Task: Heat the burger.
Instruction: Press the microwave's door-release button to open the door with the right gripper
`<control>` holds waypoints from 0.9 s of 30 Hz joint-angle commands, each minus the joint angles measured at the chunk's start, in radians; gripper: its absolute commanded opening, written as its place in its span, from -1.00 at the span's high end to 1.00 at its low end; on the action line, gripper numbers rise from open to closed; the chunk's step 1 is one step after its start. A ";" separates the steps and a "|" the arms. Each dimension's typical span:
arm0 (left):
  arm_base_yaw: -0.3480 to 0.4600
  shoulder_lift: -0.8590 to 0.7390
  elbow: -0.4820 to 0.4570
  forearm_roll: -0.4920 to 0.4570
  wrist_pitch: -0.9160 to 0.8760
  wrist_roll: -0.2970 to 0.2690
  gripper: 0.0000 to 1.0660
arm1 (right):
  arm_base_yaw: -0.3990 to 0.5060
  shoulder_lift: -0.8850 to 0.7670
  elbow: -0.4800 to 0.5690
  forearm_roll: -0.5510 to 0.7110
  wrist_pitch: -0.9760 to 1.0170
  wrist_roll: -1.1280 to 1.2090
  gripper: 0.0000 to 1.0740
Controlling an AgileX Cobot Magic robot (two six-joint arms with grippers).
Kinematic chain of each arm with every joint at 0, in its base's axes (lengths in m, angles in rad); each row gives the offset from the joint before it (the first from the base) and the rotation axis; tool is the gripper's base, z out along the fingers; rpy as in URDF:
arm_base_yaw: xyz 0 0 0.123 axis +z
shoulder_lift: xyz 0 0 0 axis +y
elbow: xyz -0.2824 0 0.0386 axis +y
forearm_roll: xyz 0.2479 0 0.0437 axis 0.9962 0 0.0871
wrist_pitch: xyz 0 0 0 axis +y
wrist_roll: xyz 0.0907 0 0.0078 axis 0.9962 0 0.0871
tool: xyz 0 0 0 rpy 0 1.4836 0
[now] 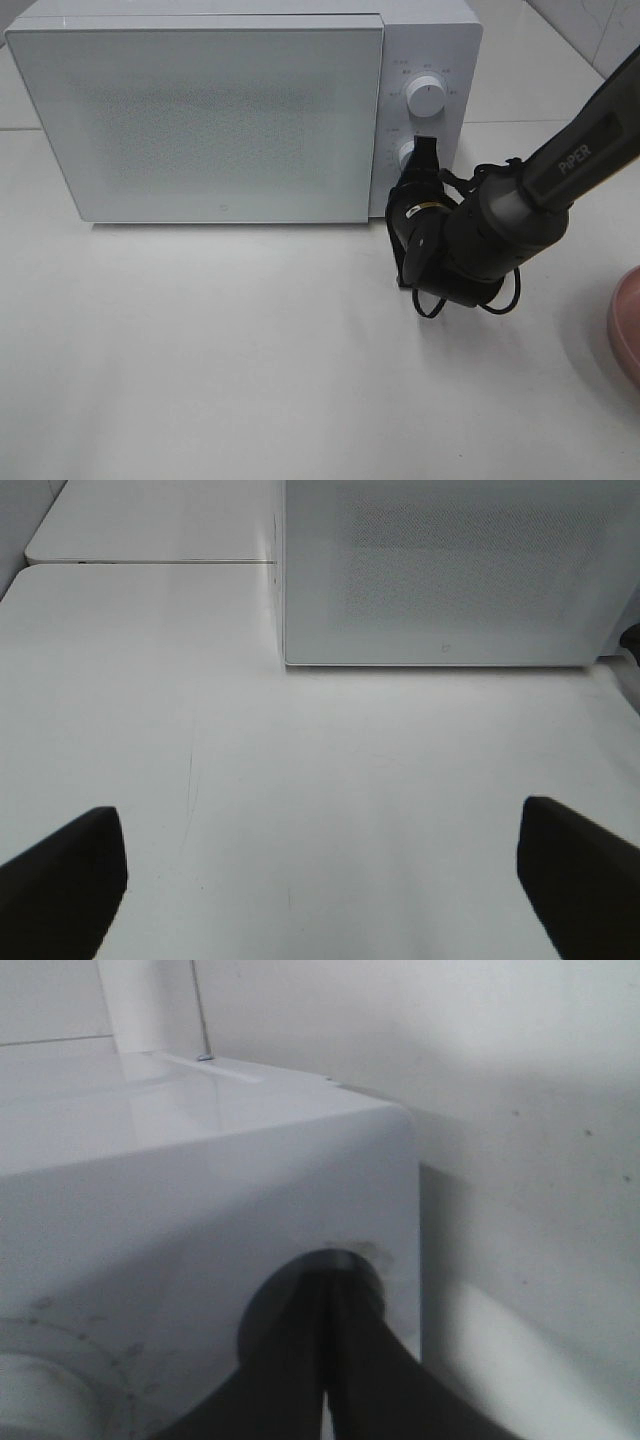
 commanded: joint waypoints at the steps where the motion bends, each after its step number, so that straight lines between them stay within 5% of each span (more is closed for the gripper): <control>1: 0.000 -0.018 0.007 0.002 -0.008 0.000 -0.84 | -0.029 -0.001 -0.068 -0.066 -0.148 -0.016 1.00; 16: 0.000 -0.018 0.007 0.002 -0.008 0.000 -0.84 | -0.037 -0.015 -0.069 -0.096 -0.110 -0.018 1.00; 27: 0.000 -0.018 0.007 0.002 -0.008 0.000 -0.84 | -0.026 -0.082 0.052 -0.112 -0.061 -0.014 1.00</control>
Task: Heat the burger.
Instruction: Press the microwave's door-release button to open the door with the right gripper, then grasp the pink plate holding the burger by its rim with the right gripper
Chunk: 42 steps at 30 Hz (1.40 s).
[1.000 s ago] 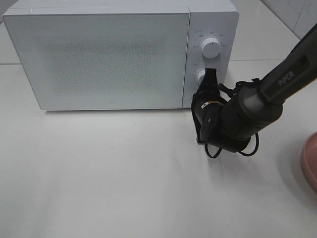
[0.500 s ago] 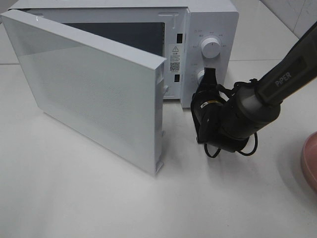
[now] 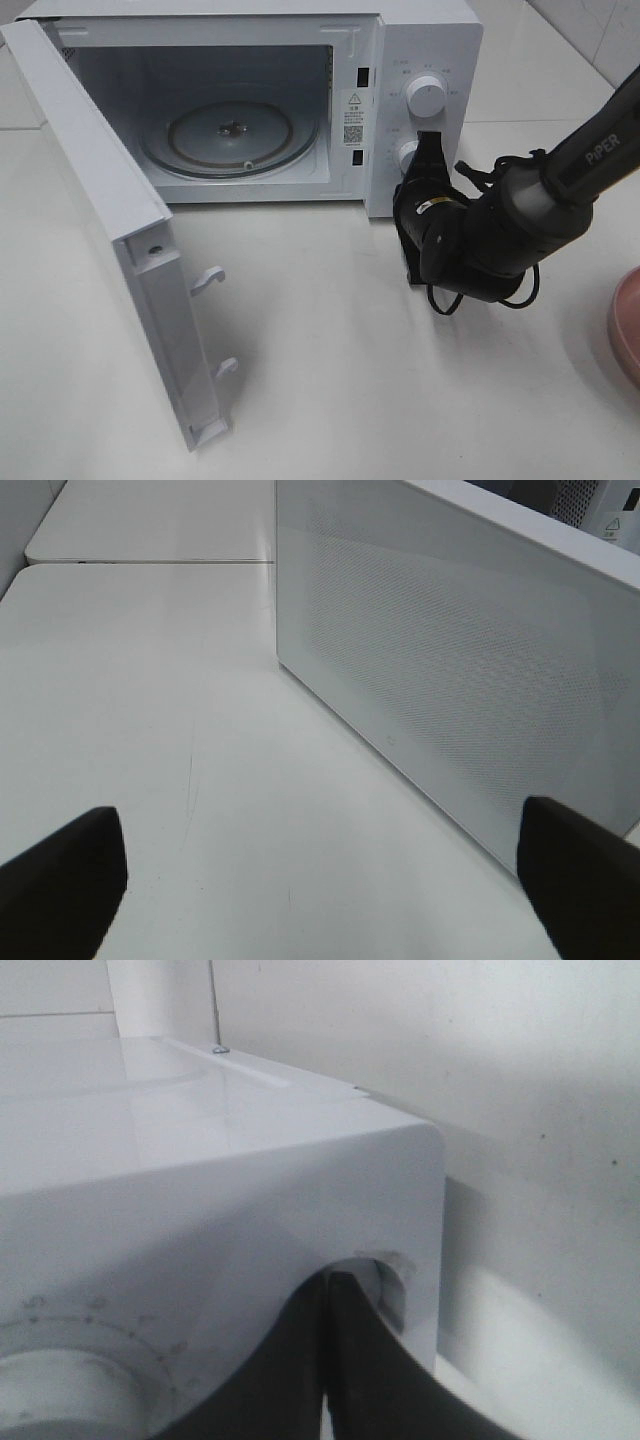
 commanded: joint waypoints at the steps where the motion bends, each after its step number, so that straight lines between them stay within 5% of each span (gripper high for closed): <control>1: 0.000 -0.018 0.007 0.002 -0.008 0.000 -0.84 | -0.003 -0.037 0.007 -0.036 -0.085 -0.007 1.00; 26: 0.000 -0.018 0.007 0.002 -0.008 0.000 -0.84 | -0.002 -0.244 0.181 -0.065 0.250 -0.221 1.00; 37: 0.000 -0.018 0.007 0.002 -0.008 0.000 -0.84 | -0.006 -0.408 0.199 -0.065 0.506 -0.656 0.97; 42: 0.000 -0.018 0.007 0.002 -0.008 0.000 -0.84 | -0.071 -0.482 0.199 -0.065 0.773 -1.035 0.94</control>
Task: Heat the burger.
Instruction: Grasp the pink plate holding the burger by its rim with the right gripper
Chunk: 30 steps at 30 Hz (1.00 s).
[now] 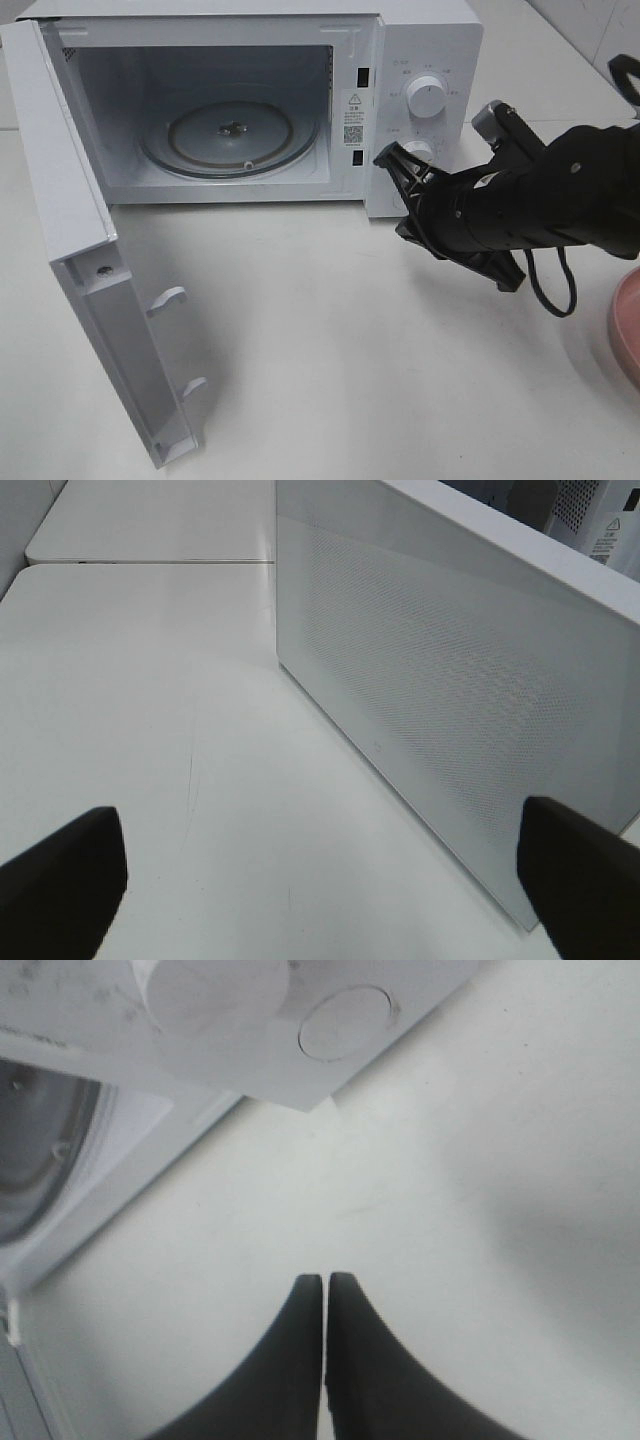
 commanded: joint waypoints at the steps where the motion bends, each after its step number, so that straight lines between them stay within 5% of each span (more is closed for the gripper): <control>1: 0.000 -0.018 0.007 0.002 -0.008 0.000 -0.84 | -0.029 -0.029 0.000 -0.006 0.114 -0.172 0.94; 11: 0.000 -0.018 0.007 0.002 -0.008 0.000 -0.84 | -0.189 -0.140 0.000 -0.089 0.512 -0.629 0.90; 22: 0.000 -0.018 0.007 0.002 -0.008 0.000 -0.84 | -0.255 -0.263 0.000 -0.468 0.819 -0.625 0.84; 30: 0.000 -0.018 0.007 0.002 -0.008 0.000 -0.84 | -0.285 -0.307 0.000 -0.579 0.965 -0.611 0.79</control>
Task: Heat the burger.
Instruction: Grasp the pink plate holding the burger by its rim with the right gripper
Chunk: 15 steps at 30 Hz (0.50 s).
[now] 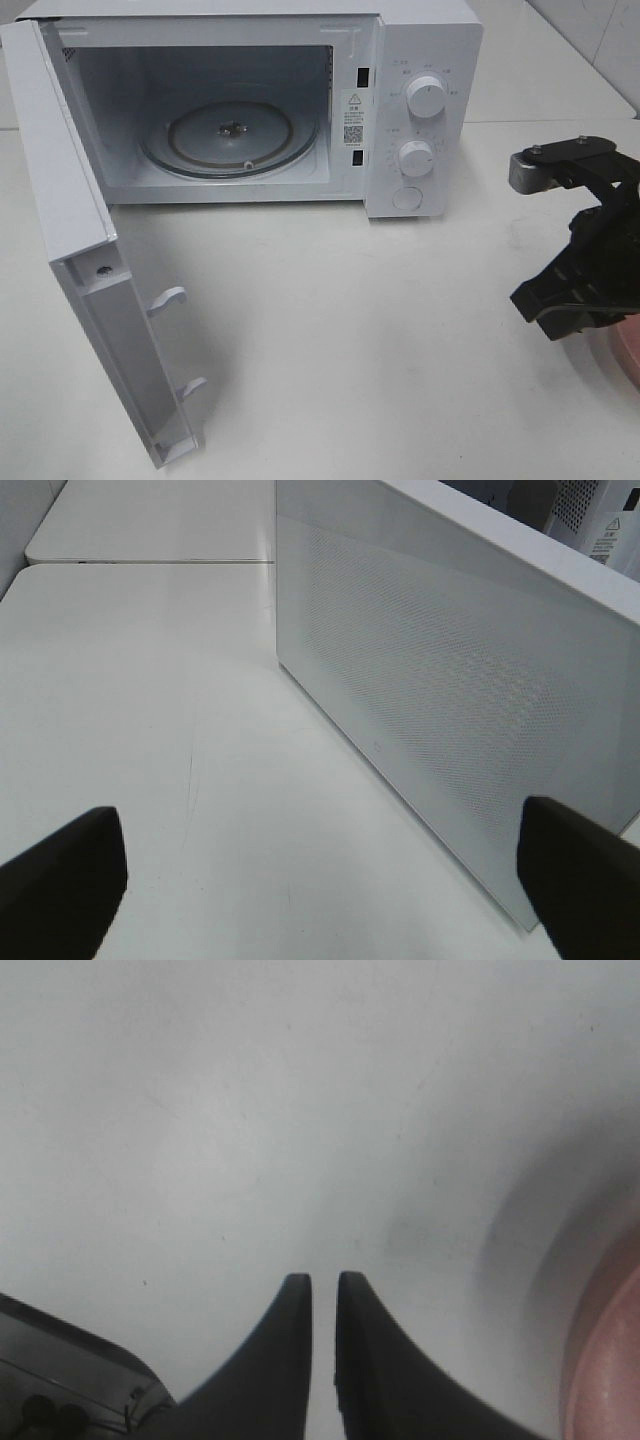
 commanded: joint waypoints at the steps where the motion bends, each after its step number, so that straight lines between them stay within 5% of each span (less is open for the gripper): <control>1: 0.000 -0.018 0.007 0.002 -0.008 0.000 -0.84 | -0.053 -0.019 -0.001 -0.054 0.081 0.009 0.77; 11: 0.000 -0.018 0.007 0.002 -0.008 0.000 -0.84 | -0.200 -0.020 -0.001 -0.102 0.078 0.010 0.68; 14: 0.000 -0.018 0.007 0.002 -0.008 0.000 -0.84 | -0.234 -0.020 -0.001 -0.110 0.044 0.056 0.54; 15: 0.000 -0.018 0.007 0.002 -0.008 0.000 -0.84 | -0.241 -0.020 -0.001 -0.131 0.021 0.097 0.36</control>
